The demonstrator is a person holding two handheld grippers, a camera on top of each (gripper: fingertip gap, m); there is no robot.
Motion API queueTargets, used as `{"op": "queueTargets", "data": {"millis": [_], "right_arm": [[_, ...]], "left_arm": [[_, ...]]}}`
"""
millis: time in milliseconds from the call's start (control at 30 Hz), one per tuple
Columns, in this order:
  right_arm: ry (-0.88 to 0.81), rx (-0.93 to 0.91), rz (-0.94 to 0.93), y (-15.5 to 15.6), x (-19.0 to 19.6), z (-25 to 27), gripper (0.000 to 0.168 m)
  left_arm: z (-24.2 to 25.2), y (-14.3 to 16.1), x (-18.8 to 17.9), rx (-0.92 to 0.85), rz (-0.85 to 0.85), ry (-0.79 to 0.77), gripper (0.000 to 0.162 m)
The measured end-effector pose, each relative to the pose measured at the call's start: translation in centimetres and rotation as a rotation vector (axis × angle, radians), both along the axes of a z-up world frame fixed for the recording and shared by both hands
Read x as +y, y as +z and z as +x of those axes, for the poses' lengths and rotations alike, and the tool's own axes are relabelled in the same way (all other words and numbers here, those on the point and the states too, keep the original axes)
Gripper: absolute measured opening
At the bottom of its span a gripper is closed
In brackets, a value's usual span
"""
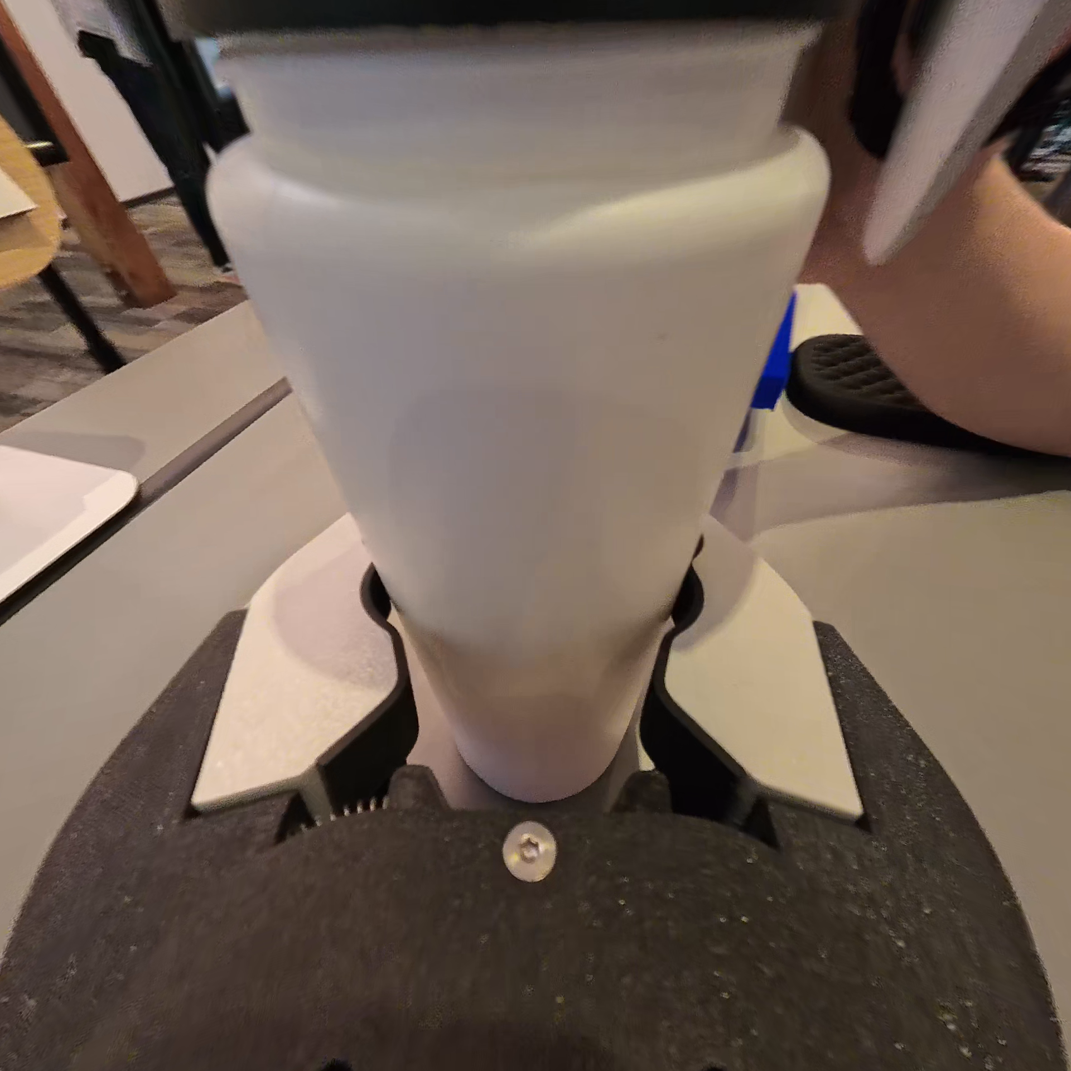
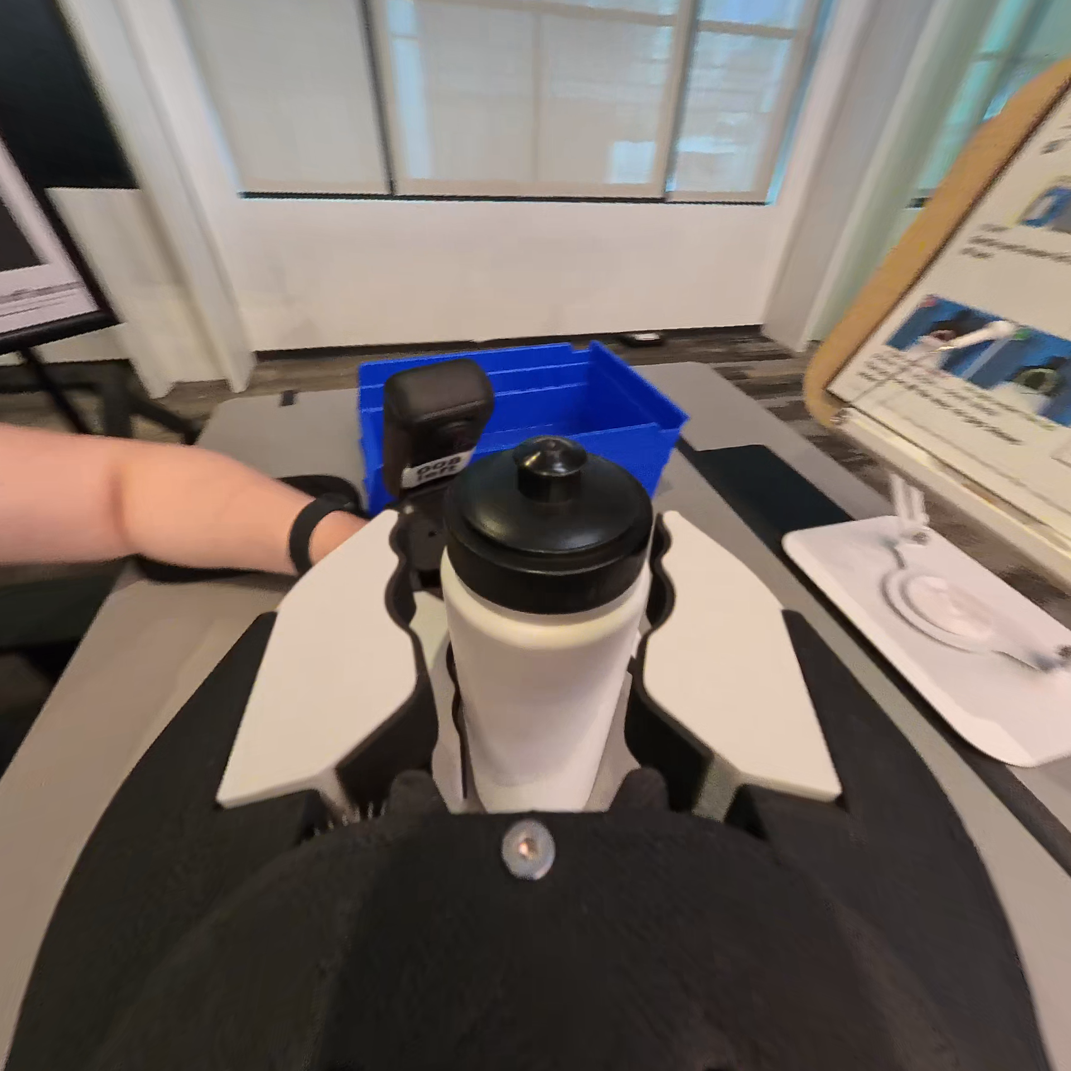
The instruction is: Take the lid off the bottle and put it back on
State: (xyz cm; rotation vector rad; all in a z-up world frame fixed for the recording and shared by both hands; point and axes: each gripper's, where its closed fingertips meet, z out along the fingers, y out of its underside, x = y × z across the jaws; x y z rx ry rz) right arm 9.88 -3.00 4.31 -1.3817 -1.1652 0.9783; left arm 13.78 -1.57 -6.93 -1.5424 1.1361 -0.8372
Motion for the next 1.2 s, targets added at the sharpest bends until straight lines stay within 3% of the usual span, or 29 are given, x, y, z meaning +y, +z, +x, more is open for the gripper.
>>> {"op": "queueTargets", "data": {"millis": [167,300,500,633,767,967,1067,1200], "right_arm": [[0.068,0.01,0.024,-0.3,-0.6,0.1,0.071],[0.025,0.004,0.004,-0.3,-0.1,0.2,0.071],[-0.271,0.026,0.008,-0.3,1.7,-0.4,0.071],[-0.409,0.043,0.034,-0.2,2.0,-0.5,0.071],[-0.208,0.018,0.024,0.0,1.1,-0.7,0.076],[0.096,0.102,-0.162,0.4,-0.3,0.7,0.077],[0.123,0.022,-0.108,-0.5,-0.7,0.8,0.075],[0.028,0.014,-0.043,-0.4,-0.1,0.3,0.071]], "left_arm": [[0.7,0.0,-1.3,0.0,0.012,-0.078,0.097],[0.6,0.0,-1.0,0.004,0.002,-0.035,0.097],[-0.4,-0.2,1.1,0.038,-0.01,0.15,0.097],[-0.7,-0.2,1.4,0.051,-0.018,0.183,0.097],[-0.7,-0.1,1.2,0.034,-0.016,0.143,0.097],[0.8,-0.1,-0.9,0.011,-0.002,-0.011,0.097],[1.1,-0.1,-1.3,0.009,0.002,-0.038,0.097],[0.8,-0.1,-0.8,0.011,0.002,-0.001,0.097]]}}
